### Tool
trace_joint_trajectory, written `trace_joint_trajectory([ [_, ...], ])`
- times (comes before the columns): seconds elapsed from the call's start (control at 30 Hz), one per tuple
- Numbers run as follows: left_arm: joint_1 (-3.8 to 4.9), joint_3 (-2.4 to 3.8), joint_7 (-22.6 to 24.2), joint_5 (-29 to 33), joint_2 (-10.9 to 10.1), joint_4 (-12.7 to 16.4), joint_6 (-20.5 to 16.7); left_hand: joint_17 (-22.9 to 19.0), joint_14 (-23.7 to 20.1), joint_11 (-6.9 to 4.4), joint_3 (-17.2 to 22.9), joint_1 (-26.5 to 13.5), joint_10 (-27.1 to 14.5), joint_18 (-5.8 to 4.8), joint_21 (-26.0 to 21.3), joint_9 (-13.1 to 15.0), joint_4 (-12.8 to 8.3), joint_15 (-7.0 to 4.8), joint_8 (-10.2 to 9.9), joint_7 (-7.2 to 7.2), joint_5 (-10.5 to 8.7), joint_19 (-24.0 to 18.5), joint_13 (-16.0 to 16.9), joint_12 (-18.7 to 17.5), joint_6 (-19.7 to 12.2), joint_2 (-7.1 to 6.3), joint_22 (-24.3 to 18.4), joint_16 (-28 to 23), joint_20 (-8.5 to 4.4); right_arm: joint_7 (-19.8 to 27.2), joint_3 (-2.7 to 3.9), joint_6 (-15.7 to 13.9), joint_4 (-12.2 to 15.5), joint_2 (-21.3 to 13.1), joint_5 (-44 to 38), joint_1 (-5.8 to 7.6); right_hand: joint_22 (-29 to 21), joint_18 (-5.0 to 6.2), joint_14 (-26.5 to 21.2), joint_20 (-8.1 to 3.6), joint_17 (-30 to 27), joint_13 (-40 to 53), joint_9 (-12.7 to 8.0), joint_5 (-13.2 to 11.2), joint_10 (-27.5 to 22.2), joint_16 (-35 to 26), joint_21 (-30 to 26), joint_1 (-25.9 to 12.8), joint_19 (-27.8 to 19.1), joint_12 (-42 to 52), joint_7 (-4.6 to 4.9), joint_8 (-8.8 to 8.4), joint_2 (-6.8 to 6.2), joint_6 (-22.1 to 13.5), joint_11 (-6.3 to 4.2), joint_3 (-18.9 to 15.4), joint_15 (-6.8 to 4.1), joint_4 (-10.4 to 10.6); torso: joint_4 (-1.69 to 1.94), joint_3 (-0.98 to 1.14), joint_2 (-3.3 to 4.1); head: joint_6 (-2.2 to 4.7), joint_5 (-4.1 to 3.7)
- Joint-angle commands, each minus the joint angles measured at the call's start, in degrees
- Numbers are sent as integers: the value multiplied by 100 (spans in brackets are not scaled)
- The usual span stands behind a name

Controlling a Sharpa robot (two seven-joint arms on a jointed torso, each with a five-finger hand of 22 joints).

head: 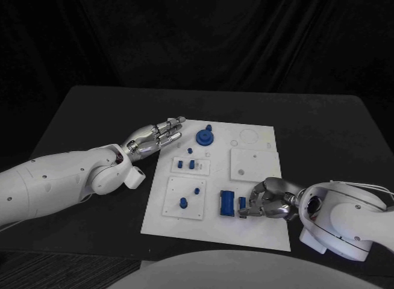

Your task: Assemble the parts on the task board

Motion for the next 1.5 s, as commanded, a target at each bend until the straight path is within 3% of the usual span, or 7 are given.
trace_joint_trajectory([
  [0.03, -8, 5, 68, 3, -4, 20, 55, -6, -2, 33, 46, 34, 0, -54, -19, 9, 2, 31, 22, 18, 11, 5, -8, -38, 32, 6, -8, -21, 48, 465, -1, -491, 41, -89, -277, -13, 1264, 51, 352, -44, 84, 1509, 8, 60, 606, 37, 83, -6, 312, 15, -19, 14, 63, 7, -25, -16, -41, 51, -1, 0, -7, 0, 15],
  [0.13, -8, 5, 79, 3, -10, 21, 45, -6, -2, 35, 47, 34, 0, -52, -19, 10, 1, 29, 26, 24, 12, 5, -8, -38, 41, 5, -8, -21, 49, 928, -1, -896, 67, -204, -675, -13, 1301, 23, 379, -44, 213, 1509, -99, 66, 606, 98, 194, -45, 358, 15, -1, -165, 14, -28, -17, -44, -36, 142, -3, -3, -10, 0, 28],
  [0.33, -9, 5, 92, 3, -11, 17, 34, -6, -2, 37, 47, 35, 0, -51, -19, 11, 0, 28, 28, 27, 13, 5, -8, -38, 48, 4, -8, -21, 50, 1524, -2, -1279, 83, -370, -1409, -13, 1346, -11, 398, 32, 377, 1509, -696, 16, 606, 178, 340, 99, 410, 15, 161, -971, -181, -147, 85, 83, 52, 355, -5, -2, -3, 0, 19],
  [0.6, -12, 5, 147, 3, -19, 20, 6, -6, -2, 45, 50, 38, 0, -46, -19, 11, -2, 23, 32, 28, 20, 5, -8, -38, 57, 2, -8, -21, 51, 1906, -4, -1090, -41, -396, -2071, -38, 1368, -27, 394, 49, 411, 1509, -2536, -122, 606, 200, 420, 114, 426, 15, 225, -3028, -301, 208, 71, 236, 44, 364, -6, 5, 3, 0, 43],
  [0.67, -13, 5, 161, 3, -27, 22, -2, -6, -2, 45, 50, 38, 0, -46, -19, 11, -2, 23, 32, 28, 20, 5, -8, -38, 57, 2, -8, -21, 51, 1983, -4, -1028, -73, -391, -2213, -52, 1373, -31, 398, 28, 430, 1509, -2728, -122, 606, 206, 438, 154, 433, 15, 186, -3252, -306, 353, 46, 253, 28, 358, -7, 5, 2, 0, 43],
  [0.97, -17, 5, 186, 3, -42, 24, -6, -6, -2, 50, 52, 42, 0, -42, -19, 10, -5, 17, 32, 24, 27, 5, -8, -38, 57, 1, -8, -21, 50, 2234, -5, -908, -141, -396, -2536, -151, 1409, -58, 421, -5, 556, 1509, -3038, -142, 606, 254, 538, 359, 477, 15, 129, -3590, -444, 564, -1, 274, -9, 355, -5, -1, 0, 0, 42],
  [1.5, -36, 5, 175, 3, -52, 22, 26, -6, -2, 64, 59, 49, 0, -36, -19, 9, -12, 11, 34, 19, 37, 5, -8, -38, 58, 2, -8, -21, 50, 2183, -5, -801, -211, -311, -2583, -356, 1407, -57, 418, -10, 543, 1509, -3138, -156, 606, 250, 534, 396, 474, 15, 144, -3707, -428, 580, 6, 294, -8, 359, 1, -2, -5, 0, 44],
])
